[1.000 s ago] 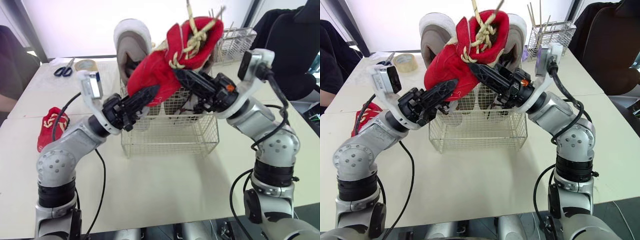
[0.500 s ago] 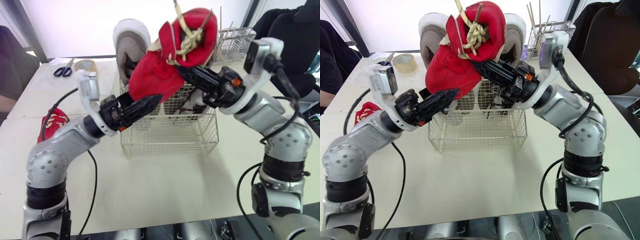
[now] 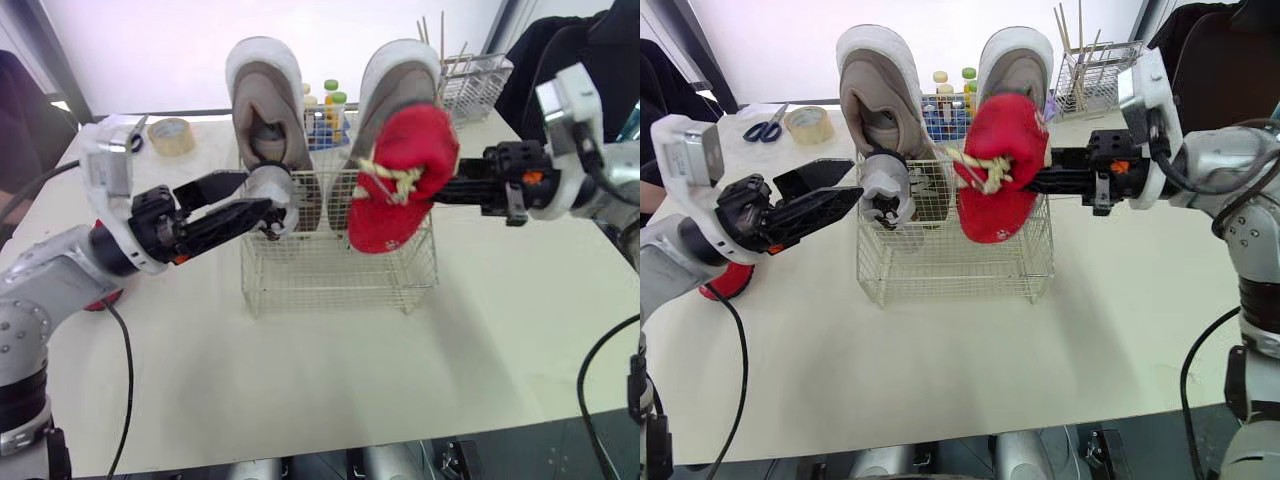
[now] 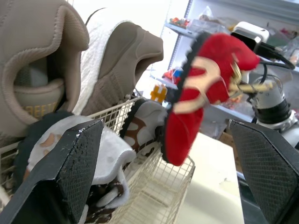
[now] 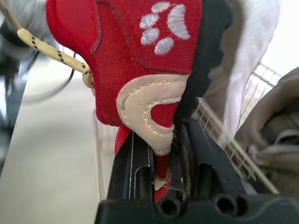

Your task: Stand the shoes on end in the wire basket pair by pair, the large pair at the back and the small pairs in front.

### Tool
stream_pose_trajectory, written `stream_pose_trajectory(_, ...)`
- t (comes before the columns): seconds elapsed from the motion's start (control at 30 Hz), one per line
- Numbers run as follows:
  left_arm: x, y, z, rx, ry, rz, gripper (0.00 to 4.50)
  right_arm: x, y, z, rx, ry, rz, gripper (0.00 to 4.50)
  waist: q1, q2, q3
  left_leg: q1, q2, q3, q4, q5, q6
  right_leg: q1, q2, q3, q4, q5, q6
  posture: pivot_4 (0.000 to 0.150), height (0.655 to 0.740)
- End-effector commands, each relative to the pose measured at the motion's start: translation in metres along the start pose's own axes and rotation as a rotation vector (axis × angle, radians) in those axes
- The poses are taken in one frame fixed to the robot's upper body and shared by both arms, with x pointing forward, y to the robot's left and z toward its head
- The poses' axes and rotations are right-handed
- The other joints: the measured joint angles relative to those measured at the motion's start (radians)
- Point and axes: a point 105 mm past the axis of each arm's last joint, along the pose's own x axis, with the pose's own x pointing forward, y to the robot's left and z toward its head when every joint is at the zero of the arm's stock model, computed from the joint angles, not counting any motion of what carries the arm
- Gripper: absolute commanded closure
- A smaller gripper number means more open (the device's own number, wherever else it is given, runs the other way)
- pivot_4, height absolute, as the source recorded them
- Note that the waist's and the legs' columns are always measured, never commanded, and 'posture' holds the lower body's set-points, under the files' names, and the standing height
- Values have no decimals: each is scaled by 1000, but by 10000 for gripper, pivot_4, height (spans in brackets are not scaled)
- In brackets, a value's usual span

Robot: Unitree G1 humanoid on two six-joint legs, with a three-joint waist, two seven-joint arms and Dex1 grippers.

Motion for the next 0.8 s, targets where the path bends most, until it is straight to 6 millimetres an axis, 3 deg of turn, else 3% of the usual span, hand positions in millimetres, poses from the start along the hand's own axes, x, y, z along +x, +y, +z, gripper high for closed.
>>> stream_pose_trajectory(0.03,-2,-2,10,44,-25,3,583,-7,0,-3,-116,92,37,42456,0,0,0,0,0,0,0,0,0,0,0,0,0,0,0,1500,7400)
stream_pose_trajectory(0.8,6,-2,10,62,-18,-2,583,4,7,-76,-178,280,154,42456,3,0,0,0,0,0,0,0,-1,0,-2,0,0,0,0,1500,7400)
